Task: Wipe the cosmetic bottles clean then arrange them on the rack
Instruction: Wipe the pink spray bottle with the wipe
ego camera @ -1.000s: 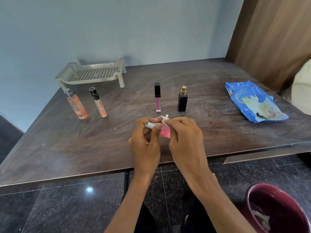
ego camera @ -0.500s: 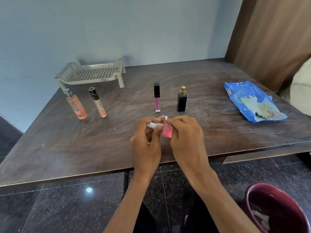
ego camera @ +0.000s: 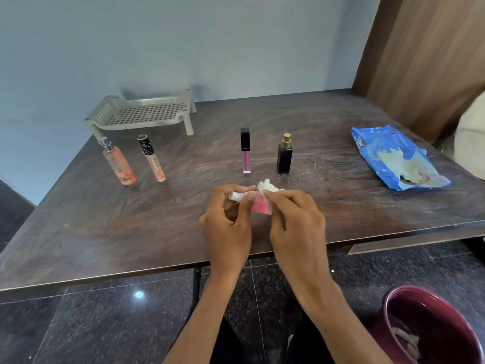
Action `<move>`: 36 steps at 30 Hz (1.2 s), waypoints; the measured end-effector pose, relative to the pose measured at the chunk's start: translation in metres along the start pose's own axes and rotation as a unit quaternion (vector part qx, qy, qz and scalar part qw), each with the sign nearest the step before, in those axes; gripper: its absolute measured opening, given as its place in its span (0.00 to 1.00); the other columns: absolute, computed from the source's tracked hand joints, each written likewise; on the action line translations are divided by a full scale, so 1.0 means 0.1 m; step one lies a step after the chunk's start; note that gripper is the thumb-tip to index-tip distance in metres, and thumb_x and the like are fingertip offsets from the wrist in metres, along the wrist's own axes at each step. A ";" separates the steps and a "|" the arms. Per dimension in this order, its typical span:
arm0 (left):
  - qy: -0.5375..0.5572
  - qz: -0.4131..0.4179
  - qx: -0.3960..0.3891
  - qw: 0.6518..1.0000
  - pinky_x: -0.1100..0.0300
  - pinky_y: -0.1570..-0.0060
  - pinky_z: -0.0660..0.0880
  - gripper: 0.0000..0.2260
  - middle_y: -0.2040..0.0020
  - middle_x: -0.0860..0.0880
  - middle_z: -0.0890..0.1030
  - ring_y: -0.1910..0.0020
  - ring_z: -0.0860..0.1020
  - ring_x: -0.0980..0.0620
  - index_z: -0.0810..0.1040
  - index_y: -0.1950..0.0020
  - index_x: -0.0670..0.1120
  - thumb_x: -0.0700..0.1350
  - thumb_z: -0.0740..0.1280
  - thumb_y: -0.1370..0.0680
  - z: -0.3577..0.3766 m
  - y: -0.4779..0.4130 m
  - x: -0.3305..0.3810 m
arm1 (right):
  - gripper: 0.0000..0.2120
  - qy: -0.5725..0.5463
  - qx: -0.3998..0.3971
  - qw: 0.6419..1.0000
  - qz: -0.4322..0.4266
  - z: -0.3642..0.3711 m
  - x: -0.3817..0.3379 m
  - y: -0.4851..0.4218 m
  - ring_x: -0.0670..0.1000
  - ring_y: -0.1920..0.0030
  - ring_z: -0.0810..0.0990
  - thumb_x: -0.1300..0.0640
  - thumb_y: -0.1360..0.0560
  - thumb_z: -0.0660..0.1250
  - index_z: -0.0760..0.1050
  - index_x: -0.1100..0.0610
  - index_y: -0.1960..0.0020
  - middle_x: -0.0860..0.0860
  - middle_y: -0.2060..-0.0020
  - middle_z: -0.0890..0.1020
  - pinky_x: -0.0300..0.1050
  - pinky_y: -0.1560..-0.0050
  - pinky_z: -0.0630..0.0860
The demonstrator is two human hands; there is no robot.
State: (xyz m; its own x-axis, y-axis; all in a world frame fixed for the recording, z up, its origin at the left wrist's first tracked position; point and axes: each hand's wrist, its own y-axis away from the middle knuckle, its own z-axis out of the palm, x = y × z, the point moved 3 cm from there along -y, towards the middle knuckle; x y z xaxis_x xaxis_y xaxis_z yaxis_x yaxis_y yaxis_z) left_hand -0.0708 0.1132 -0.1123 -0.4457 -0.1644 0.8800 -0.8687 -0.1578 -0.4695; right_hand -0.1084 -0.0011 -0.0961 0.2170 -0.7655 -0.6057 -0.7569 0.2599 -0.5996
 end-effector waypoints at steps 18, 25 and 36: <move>-0.017 -0.020 0.042 0.999 0.69 0.68 0.76 0.08 0.65 0.57 0.83 0.65 0.83 0.61 0.80 0.53 0.49 0.52 0.72 0.24 -0.01 0.03 0.05 | 0.14 -0.013 -0.005 0.999 -0.031 0.05 -0.14 -0.03 0.48 0.50 0.76 0.55 0.21 0.59 0.81 0.58 0.44 0.50 0.51 0.80 0.33 0.51 0.73; -0.004 -0.035 0.046 0.998 0.58 0.61 0.82 0.10 0.61 0.52 0.86 0.60 0.85 0.57 0.80 0.51 0.46 0.52 0.72 0.24 -0.01 0.02 -0.02 | 0.14 -0.005 0.005 1.000 0.025 -0.04 0.21 0.01 0.46 0.50 0.78 0.63 0.22 0.65 0.80 0.56 0.39 0.48 0.51 0.80 0.31 0.47 0.72; 0.016 -0.066 0.036 0.997 0.59 0.66 0.79 0.11 0.63 0.52 0.85 0.65 0.84 0.56 0.81 0.53 0.49 0.56 0.73 0.26 -0.03 0.00 -0.03 | 0.11 -0.016 -0.030 0.999 -0.023 0.09 -0.04 -0.07 0.47 0.50 0.76 0.59 0.21 0.64 0.82 0.56 0.42 0.49 0.52 0.80 0.30 0.50 0.71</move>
State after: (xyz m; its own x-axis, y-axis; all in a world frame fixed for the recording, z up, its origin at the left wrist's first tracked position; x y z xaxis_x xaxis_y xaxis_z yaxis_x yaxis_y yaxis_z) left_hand -0.0701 0.1168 -0.1145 -0.3362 -0.1065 0.9357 -0.9032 -0.2451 -0.3524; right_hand -0.0977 0.0052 -0.0944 0.2708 -0.7570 -0.5946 -0.7810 0.1883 -0.5955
